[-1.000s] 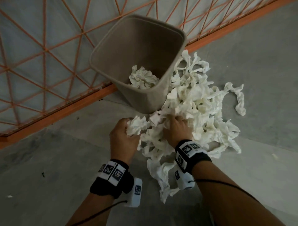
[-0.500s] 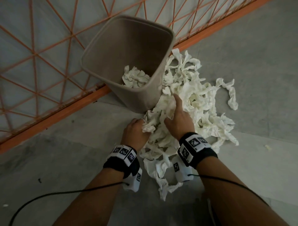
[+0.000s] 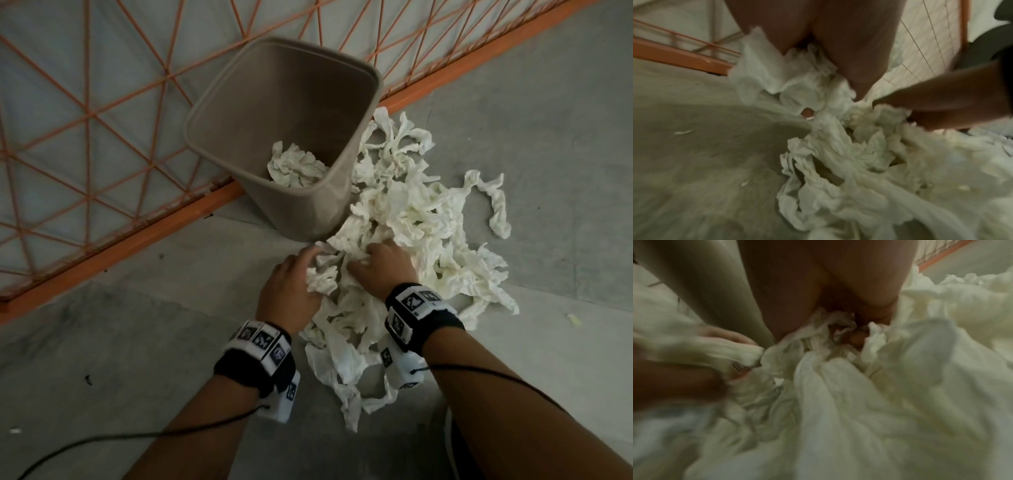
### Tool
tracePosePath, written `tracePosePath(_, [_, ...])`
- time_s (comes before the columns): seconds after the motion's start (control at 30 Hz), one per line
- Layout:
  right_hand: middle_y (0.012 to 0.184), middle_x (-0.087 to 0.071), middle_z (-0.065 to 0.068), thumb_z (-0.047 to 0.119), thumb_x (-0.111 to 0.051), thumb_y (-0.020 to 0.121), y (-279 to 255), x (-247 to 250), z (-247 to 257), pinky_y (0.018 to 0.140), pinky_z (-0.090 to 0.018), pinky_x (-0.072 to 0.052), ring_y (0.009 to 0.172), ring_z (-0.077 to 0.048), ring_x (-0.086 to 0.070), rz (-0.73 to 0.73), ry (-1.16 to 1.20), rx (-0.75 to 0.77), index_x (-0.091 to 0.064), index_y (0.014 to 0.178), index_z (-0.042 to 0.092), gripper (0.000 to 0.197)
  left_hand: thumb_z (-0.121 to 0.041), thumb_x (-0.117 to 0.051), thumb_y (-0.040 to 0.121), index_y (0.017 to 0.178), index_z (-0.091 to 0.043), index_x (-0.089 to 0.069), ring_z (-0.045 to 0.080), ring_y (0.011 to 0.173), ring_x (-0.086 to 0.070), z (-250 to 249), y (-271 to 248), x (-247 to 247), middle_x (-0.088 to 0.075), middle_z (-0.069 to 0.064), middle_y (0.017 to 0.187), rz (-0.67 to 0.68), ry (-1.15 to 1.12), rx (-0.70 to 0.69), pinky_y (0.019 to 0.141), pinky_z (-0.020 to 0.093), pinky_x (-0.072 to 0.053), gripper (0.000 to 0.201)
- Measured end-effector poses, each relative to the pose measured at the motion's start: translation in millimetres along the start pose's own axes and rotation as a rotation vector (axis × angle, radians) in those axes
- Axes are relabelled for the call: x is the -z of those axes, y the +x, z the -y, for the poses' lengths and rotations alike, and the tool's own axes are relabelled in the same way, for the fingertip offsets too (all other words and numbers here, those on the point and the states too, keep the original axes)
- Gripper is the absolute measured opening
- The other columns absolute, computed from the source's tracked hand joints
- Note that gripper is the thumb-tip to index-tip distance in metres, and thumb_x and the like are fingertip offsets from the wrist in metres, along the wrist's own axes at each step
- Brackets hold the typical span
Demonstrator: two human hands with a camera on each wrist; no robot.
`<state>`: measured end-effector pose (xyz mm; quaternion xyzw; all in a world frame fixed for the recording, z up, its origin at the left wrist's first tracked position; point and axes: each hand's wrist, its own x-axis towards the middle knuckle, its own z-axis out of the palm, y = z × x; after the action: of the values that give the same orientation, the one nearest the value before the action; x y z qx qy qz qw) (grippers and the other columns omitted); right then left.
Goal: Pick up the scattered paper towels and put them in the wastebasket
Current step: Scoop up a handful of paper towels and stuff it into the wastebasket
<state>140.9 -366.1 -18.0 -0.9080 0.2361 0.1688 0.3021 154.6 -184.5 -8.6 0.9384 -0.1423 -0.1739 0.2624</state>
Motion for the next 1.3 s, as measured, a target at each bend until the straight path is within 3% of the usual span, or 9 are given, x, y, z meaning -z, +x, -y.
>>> tracePosePath(0.1, [0.104, -0.056, -0.014, 0.037, -0.064, 0.079, -12, -3, 0, 0.081, -0.037, -0.045, 0.095, -0.035, -0.056, -0.109, 0.131, 0.116, -0.065, 0.090, 0.006, 0.033, -0.028, -0.067, 0.080, 0.142, -0.041, -0.030, 0.030, 0.122, -0.047, -1, 24, -20, -0.045, 0.000, 0.139, 0.122, 0.191, 0.007, 0.095, 0.045, -0.048, 0.073])
tracePosePath(0.17, [0.095, -0.058, -0.011, 0.024, -0.064, 0.079, -18, 0, 0, 0.073, -0.033, -0.043, 0.088, -0.033, -0.057, -0.157, 0.254, 0.148, -0.062, 0.090, 0.005, 0.022, -0.027, -0.066, 0.081, 0.135, -0.034, -0.046, 0.032, 0.121, -0.048, 2, 31, -29, -0.044, 0.001, 0.138, 0.145, 0.274, 0.009, 0.094, 0.045, -0.049, 0.059])
tracePosePath(0.37, [0.075, -0.062, -0.004, 0.003, -0.048, 0.081, -25, 20, 6, 0.057, -0.033, -0.047, 0.061, -0.023, -0.058, -0.195, 0.518, 0.129, -0.050, 0.112, 0.017, 0.034, -0.044, -0.060, 0.074, 0.103, -0.019, -0.069, 0.027, 0.104, -0.061, 17, 16, -24, -0.060, 0.002, 0.120, -0.041, 0.096, -0.018, 0.085, 0.037, -0.052, 0.040])
tracePosePath(0.5, [0.075, -0.061, 0.006, 0.023, -0.066, 0.078, -23, 31, 10, 0.056, -0.023, -0.042, 0.068, -0.013, -0.057, -0.157, 0.550, 0.021, -0.064, 0.093, 0.020, 0.015, -0.013, -0.072, 0.072, 0.075, -0.010, -0.065, 0.025, 0.069, -0.060, 18, -8, -4, -0.060, 0.003, 0.087, -0.237, -0.023, -0.066, 0.063, 0.029, -0.046, 0.008])
tracePosePath(0.63, [0.060, -0.051, 0.009, 0.007, -0.064, 0.074, -24, 37, 11, 0.052, -0.022, -0.035, 0.056, -0.009, -0.048, -0.203, 0.608, 0.031, -0.051, 0.062, 0.024, 0.025, -0.008, -0.068, 0.076, 0.087, -0.021, -0.058, 0.017, 0.077, -0.065, 12, -28, 21, -0.069, -0.004, 0.088, -0.280, -0.253, -0.014, 0.072, 0.037, -0.055, 0.020])
tracePosePath(0.9, [0.089, -0.067, -0.012, -0.004, -0.045, 0.083, -56, 91, 37, 0.064, -0.041, -0.059, 0.066, -0.022, -0.068, -0.264, 0.865, 0.155, -0.048, 0.070, 0.021, 0.028, 0.000, -0.056, 0.082, 0.091, -0.030, -0.066, -0.003, 0.064, -0.061, -40, -58, 99, -0.067, -0.024, 0.072, -0.446, -0.450, -0.222, 0.061, 0.011, -0.046, 0.032])
tracePosePath(1.0, [0.078, -0.061, -0.013, 0.000, -0.046, 0.082, -70, 127, 59, 0.053, -0.034, -0.046, 0.059, -0.015, -0.051, -0.353, 0.955, 0.225, -0.049, 0.077, 0.023, 0.024, 0.004, -0.061, 0.086, 0.079, -0.032, -0.059, 0.001, 0.057, -0.055, -69, -58, 145, -0.059, -0.018, 0.064, -0.552, -0.414, -0.378, 0.058, 0.009, -0.038, 0.036])
tracePosePath(1.13, [0.066, -0.050, 0.000, 0.000, -0.048, 0.079, -81, 181, 106, 0.051, -0.025, -0.037, 0.061, -0.015, -0.045, -0.404, 1.157, 0.428, -0.053, 0.074, 0.024, 0.025, -0.019, -0.064, 0.090, 0.067, -0.027, -0.051, 0.003, 0.053, -0.046, -118, -37, 199, -0.046, -0.009, 0.053, -0.685, -0.477, -0.461, 0.055, 0.016, -0.036, 0.027])
tracePosePath(1.3, [0.072, -0.042, 0.000, 0.016, -0.054, 0.076, -66, 230, 188, 0.062, -0.031, -0.031, 0.067, -0.016, -0.038, -0.214, 1.428, 0.653, -0.052, 0.071, 0.018, 0.007, -0.033, -0.063, 0.091, 0.066, -0.024, -0.046, 0.005, 0.057, -0.042, -159, -2, 259, -0.043, -0.010, 0.059, -0.753, -0.612, -0.511, 0.056, 0.025, -0.037, 0.031])
